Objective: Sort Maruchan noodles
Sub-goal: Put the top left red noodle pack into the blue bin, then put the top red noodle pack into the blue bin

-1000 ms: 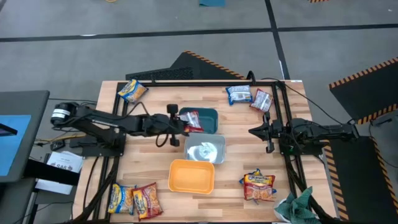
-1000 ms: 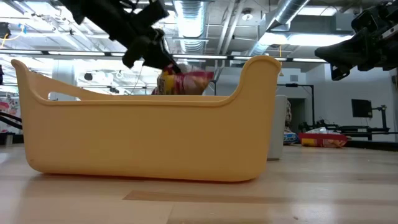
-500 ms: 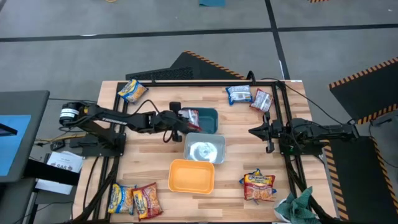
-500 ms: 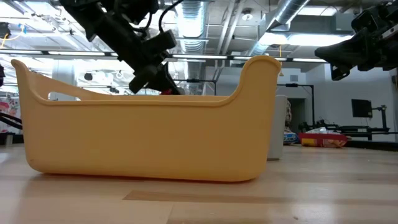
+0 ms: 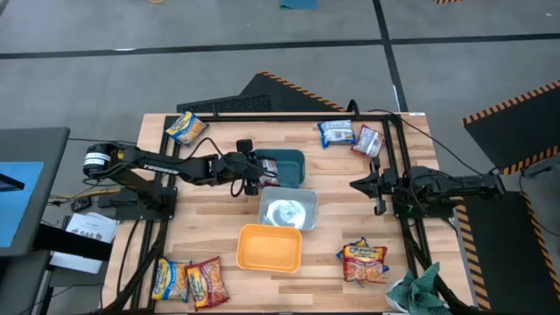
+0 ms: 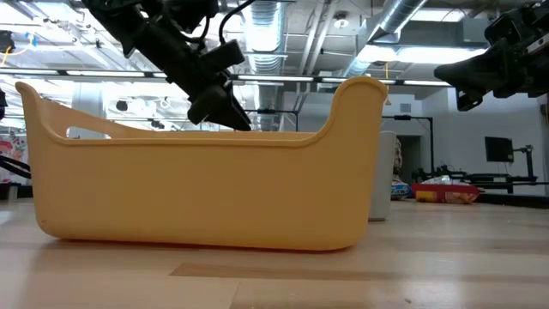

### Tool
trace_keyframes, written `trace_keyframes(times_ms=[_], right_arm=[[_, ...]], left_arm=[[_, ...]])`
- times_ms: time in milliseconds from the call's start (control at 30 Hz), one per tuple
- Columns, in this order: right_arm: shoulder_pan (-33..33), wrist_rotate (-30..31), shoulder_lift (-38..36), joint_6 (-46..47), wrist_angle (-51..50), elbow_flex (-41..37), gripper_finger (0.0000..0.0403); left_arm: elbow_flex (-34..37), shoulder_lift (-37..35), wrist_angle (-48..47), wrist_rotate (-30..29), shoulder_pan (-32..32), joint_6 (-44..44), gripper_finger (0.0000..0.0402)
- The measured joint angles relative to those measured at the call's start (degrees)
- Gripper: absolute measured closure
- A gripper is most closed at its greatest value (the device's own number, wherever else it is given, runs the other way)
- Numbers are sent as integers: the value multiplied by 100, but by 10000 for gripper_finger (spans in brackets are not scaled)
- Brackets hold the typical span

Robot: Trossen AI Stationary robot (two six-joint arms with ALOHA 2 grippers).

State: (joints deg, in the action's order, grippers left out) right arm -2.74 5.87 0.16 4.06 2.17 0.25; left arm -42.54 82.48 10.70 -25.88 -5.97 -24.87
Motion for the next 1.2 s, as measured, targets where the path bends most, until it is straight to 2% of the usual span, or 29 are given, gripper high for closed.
trace_keyframes(times_ms=[233,333,400,500,567,633,767,867,1033,1200], right_arm=[[0,0,-2,0,0,0,359],[-1,-1,-1,1,0,0,359],[-1,0,-1,0,0,2,359],[-1,0,-1,1,0,0,359],[0,0,0,0,0,0,359],[-2,0,-1,0,-2,0,359],[-2,0,0,1,0,2,359],[-2,0,0,2,0,0,359],[-1,0,0,0,0,1,359],[65,168,0,-200,165,2,359]], left_arm=[[-131,-237,-374,-628,224,-50,222],[-320,-548,-922,-781,377,420,221],[-330,-825,-1202,-474,455,925,221],[-87,-1302,-1188,547,480,1567,221],[283,-1640,-840,1178,480,1821,221],[765,-1988,-443,1501,482,2000,221],[1670,-2709,455,1656,516,2226,221],[2085,-3225,898,1659,551,2296,221],[2210,-3964,1001,1669,700,2185,221],[2210,-4386,903,1820,944,2201,221]])
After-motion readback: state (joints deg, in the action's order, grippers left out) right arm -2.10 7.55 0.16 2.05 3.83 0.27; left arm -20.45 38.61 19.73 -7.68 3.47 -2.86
